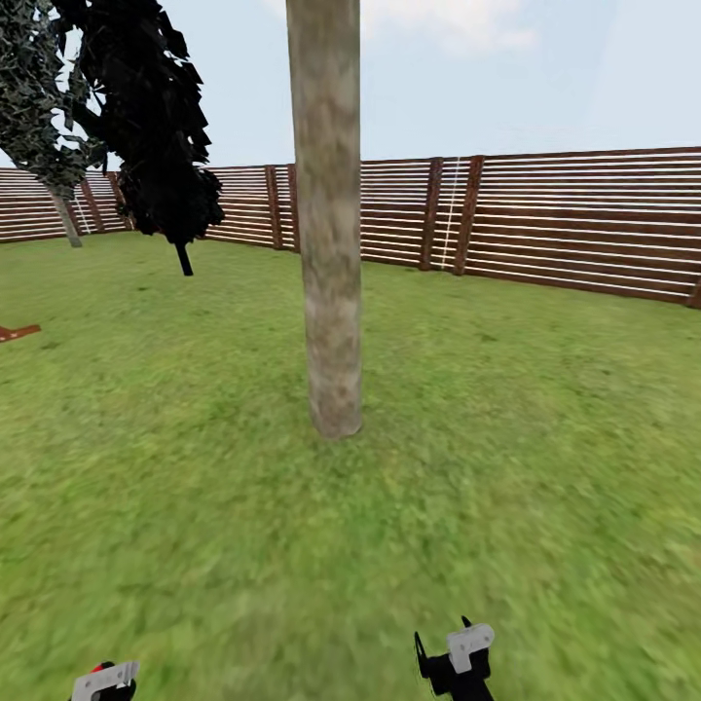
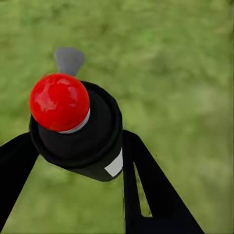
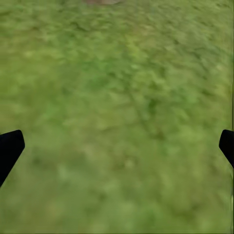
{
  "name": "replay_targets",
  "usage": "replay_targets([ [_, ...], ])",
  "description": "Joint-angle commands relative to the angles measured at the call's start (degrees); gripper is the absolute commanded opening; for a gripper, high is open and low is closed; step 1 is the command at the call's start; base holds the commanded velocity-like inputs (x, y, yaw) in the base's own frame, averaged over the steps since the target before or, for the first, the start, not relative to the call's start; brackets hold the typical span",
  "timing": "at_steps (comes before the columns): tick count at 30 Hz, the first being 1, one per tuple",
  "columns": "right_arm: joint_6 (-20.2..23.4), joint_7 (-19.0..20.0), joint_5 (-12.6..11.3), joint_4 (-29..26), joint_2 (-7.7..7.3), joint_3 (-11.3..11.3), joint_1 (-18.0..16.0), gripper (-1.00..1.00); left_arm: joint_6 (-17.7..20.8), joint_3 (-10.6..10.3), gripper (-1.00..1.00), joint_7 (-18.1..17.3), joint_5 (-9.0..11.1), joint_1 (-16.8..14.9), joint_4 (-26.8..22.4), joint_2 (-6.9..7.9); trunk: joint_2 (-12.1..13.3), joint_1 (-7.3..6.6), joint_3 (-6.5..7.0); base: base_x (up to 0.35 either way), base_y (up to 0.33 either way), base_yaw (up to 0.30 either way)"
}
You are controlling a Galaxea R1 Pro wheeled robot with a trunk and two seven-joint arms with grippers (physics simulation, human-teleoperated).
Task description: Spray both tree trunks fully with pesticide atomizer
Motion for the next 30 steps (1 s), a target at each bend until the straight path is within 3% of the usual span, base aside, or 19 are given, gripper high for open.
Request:
replay_targets([
  [1,-0.1,-0.5,0.7,0.1,-0.49,0.1,0.0,1.0,-0.1,0.2,-1.0,-0.6,0.6,0.0,0.1,0.0,0.0,0.02,-0.05,0.34,0.0,0.0],
  [6,-0.1,-0.6,0.8,2.0,-2.16,0.3,0.0,1.0,-0.1,0.2,-1.0,-0.6,0.6,-0.1,0.0,0.02,0.0,0.02,-0.05,0.339,-0.012,0.0],
  [12,-0.2,-0.7,0.5,2.7,-2.7,0.1,0.0,1.0,-0.1,0.2,-1.0,-0.6,0.6,-0.1,0.0,0.18,0.0,0.02,-0.05,0.335,-0.086,0.0],
  [14,-0.2,-0.7,-1.0,2.7,-2.72,0.1,0.0,1.0,-0.1,0.2,-1.0,-0.6,0.6,0.0,0.0,0.24,0.0,0.02,-0.05,0.334,-0.092,0.0],
  [21,-0.1,-0.6,-10.6,2.6,-3.84,0.1,0.0,1.0,0.0,0.1,-1.0,-0.7,0.5,-0.1,0.0,0.25,0.0,0.02,-0.05,0.334,-0.083,0.0],
  [30,-0.1,-0.5,-12.1,2.6,-3.96,0.3,0.0,1.0,0.0,0.1,-1.0,-0.6,0.5,-0.1,0.0,0.23,0.0,0.02,-0.05,0.314,-0.119,0.0],
])
